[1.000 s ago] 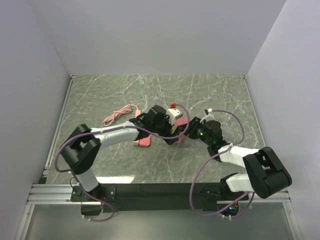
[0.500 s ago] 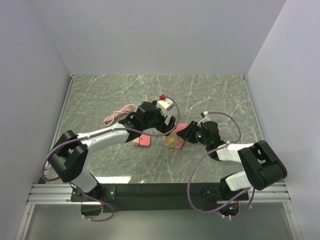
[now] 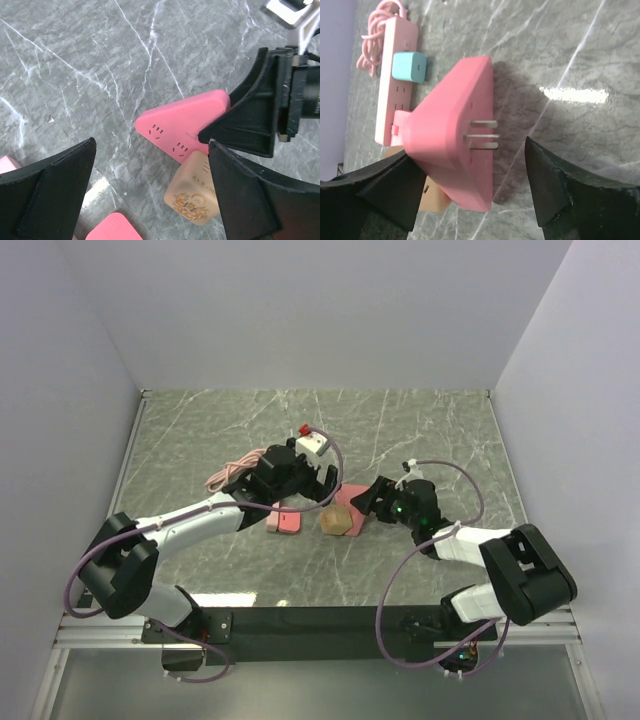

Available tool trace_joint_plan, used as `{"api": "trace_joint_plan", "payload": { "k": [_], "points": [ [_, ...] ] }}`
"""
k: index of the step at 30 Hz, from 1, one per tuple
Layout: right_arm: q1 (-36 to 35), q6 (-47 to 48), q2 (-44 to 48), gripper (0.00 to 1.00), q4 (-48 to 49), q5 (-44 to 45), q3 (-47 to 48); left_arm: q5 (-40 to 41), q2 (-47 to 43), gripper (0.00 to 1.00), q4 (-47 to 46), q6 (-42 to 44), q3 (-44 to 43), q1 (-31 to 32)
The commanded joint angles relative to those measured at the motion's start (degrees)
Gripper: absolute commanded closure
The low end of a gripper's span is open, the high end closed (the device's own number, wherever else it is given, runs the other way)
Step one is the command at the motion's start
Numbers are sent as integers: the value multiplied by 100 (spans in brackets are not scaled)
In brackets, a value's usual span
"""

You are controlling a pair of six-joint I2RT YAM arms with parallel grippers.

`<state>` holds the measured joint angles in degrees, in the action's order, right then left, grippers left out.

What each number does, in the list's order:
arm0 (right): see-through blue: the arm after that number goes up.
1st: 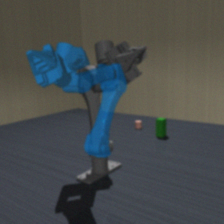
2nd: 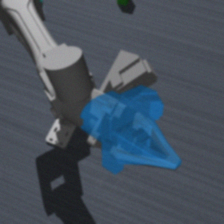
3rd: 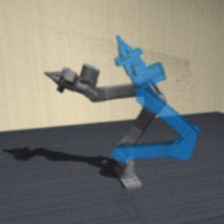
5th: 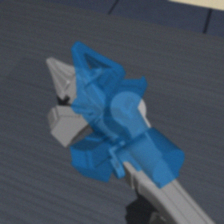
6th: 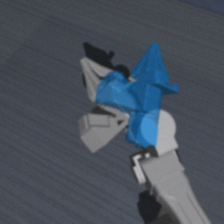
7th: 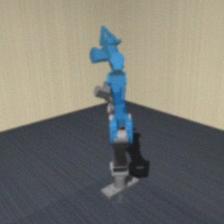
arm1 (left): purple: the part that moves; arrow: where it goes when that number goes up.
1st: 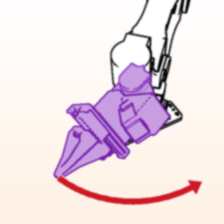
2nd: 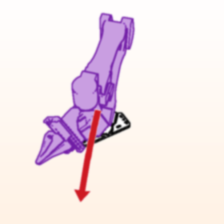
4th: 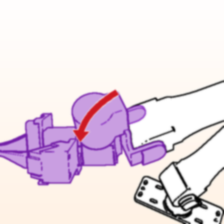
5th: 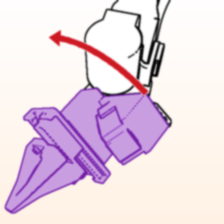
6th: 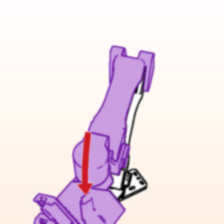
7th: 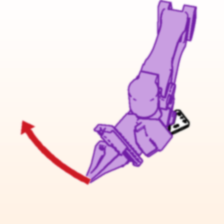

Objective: Insert the plug

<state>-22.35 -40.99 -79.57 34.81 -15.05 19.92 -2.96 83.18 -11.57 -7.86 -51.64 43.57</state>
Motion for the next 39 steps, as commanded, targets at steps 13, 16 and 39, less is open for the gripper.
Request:
{"api": "trace_joint_plan", "payload": {
  "k": [13,16,39],
  "points": [
    [64,592,2145,16,-1335,1074,-129,1043,-1004,0,-688,-576,619,-436],
    [73,794,3025,14,-1933,1442,-164,1350,-1304,1,-794,-971,848,-841],
    [881,1603,3843,0,-2030,1382,758,2801,-3590,1,32,-1904,1763,-2353]
  ]
}}
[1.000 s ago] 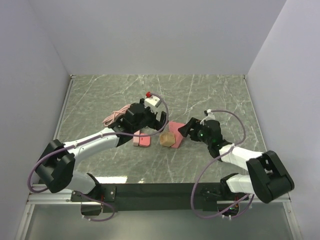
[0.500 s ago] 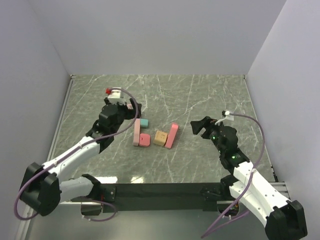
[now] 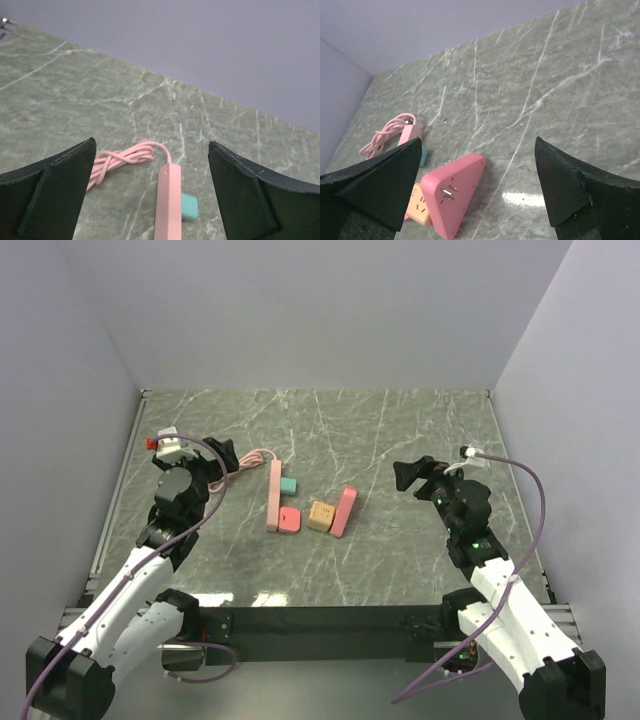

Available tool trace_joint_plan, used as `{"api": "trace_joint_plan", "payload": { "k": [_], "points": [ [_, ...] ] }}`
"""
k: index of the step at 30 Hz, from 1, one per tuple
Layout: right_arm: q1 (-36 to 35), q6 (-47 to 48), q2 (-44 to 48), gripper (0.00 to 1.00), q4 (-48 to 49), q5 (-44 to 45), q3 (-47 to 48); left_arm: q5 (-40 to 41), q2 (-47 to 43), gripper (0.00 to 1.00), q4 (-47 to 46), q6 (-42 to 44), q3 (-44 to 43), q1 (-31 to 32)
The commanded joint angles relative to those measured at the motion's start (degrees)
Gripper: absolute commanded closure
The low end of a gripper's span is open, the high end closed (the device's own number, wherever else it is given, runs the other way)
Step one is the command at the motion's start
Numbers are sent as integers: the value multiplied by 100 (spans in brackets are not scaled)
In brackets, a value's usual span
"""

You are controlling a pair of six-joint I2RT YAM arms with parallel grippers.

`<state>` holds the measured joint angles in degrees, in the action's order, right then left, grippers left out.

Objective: Insert the plug

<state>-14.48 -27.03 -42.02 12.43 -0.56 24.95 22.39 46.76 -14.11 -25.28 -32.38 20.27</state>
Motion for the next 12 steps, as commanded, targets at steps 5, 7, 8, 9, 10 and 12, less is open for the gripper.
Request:
{"api": "trace_joint_plan", "payload": {
  "k": [5,7,8,9,10,12],
  "points": [
    [147,215,264,0,181,-67,212,292,158,1,418,-188,-295,-23],
    [165,215,352,0,164,-32,168,292,114,0,304,-179,-225,-23],
    [174,215,387,0,129,-6,168,283,79,1,251,-153,-190,-23],
    [182,215,431,0,102,12,186,248,9,1,216,-144,-129,-23],
    [182,224,458,0,59,20,186,239,-18,1,172,-109,-111,-23],
    [191,224,563,0,32,47,177,248,-88,0,145,-83,-84,-23]
  ]
}}
